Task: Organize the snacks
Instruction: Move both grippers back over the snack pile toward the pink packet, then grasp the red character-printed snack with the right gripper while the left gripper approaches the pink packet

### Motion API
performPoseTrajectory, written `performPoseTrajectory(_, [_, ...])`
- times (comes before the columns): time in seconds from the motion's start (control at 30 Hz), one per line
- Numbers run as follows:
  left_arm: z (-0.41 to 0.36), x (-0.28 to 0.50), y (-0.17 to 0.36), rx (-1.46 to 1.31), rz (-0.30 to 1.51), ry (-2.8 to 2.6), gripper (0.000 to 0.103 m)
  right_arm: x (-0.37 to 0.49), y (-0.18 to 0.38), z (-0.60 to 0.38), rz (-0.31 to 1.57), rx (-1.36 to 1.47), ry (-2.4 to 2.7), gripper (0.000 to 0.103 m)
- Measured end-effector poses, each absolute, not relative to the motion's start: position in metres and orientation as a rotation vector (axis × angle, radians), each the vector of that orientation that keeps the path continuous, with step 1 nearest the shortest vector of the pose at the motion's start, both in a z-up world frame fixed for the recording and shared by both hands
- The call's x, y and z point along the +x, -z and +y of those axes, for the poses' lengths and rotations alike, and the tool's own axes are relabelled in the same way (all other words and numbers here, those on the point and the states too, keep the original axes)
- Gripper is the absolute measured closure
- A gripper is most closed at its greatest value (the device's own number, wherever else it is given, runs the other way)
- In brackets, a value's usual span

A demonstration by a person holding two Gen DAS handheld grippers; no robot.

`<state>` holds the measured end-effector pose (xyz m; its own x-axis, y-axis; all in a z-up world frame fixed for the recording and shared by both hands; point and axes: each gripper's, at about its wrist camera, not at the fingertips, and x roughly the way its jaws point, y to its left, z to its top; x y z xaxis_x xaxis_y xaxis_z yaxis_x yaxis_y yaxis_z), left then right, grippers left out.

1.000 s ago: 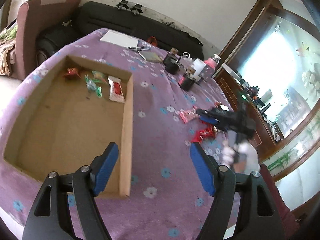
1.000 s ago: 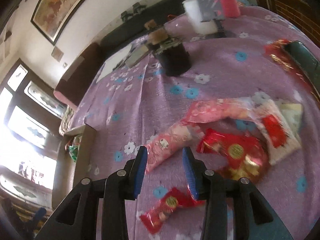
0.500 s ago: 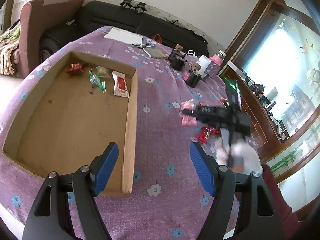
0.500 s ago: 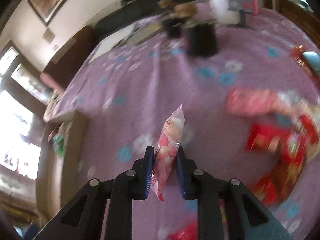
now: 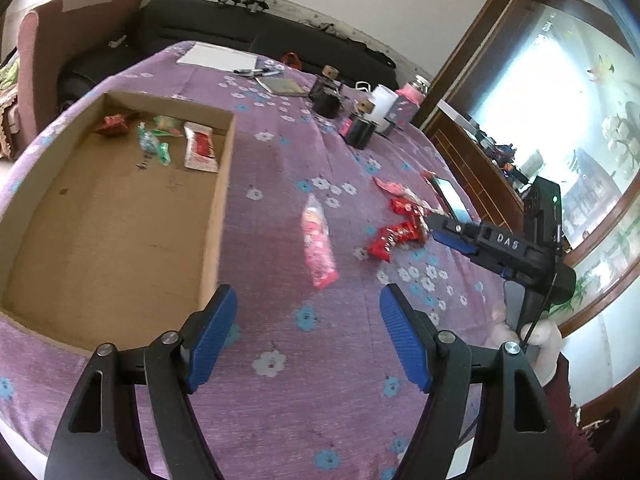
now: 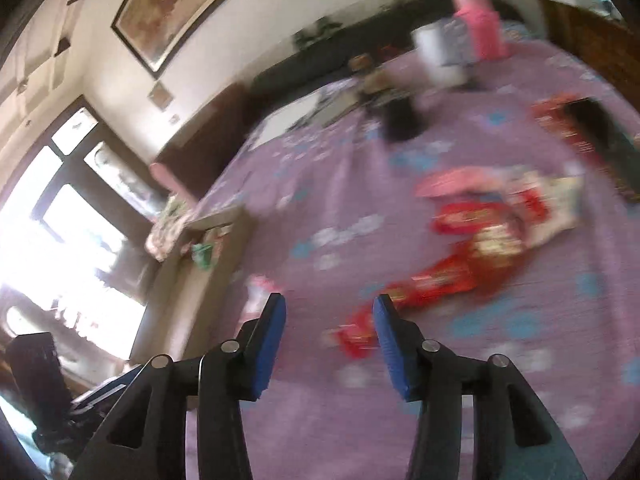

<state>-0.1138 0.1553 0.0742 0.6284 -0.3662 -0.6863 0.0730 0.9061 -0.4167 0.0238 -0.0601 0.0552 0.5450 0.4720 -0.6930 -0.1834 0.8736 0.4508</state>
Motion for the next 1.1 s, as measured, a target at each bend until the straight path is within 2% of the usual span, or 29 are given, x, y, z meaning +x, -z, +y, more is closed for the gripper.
performPoseTrajectory(0.2, [0.14, -0.104, -0.066, -0.377, 0.89, 0.266, 0.029, 0.028, -0.029, -0.083, 0.996, 0.4, -0.348, 0.054])
performPoseTrajectory(0.5, [0.139, -0.072, -0.07, -0.339, 0.902, 0.214, 0.029, 0.045, -0.004, -0.029, 1.018, 0.301, -0.284, 0.054])
performPoseTrajectory(0.53, [0.136, -0.065, -0.069, -0.324, 0.907, 0.217, 0.029, 0.045, -0.004, -0.026, 1.004, 0.28, -0.27, 0.056])
performPoseTrajectory(0.6, [0.128, -0.051, -0.065, -0.277, 0.924, 0.21, 0.029, 0.045, -0.004, -0.021, 0.994, 0.226, -0.251, 0.076])
performPoseTrajectory(0.63, [0.124, -0.043, -0.061, -0.25, 0.935, 0.199, 0.029, 0.044, -0.003, -0.022, 0.996, 0.21, -0.247, 0.08])
performPoseTrajectory(0.93, [0.101, -0.002, -0.022, -0.069, 1.001, 0.12, 0.03, 0.038, 0.0, -0.036, 0.947, 0.241, -0.283, 0.08])
performPoseTrajectory(1.0, [0.096, -0.002, -0.016, -0.01, 0.992, 0.097, 0.037, 0.037, -0.001, -0.034, 0.943, 0.23, -0.286, 0.08])
performPoseTrajectory(1.07, [0.089, -0.003, -0.011, 0.073, 0.988, 0.058, 0.056, 0.037, -0.001, -0.034, 0.94, 0.225, -0.288, 0.08])
performPoseTrajectory(1.1, [0.088, -0.005, -0.011, 0.093, 0.974, 0.045, 0.061, 0.037, -0.001, -0.033, 0.939, 0.224, -0.289, 0.08])
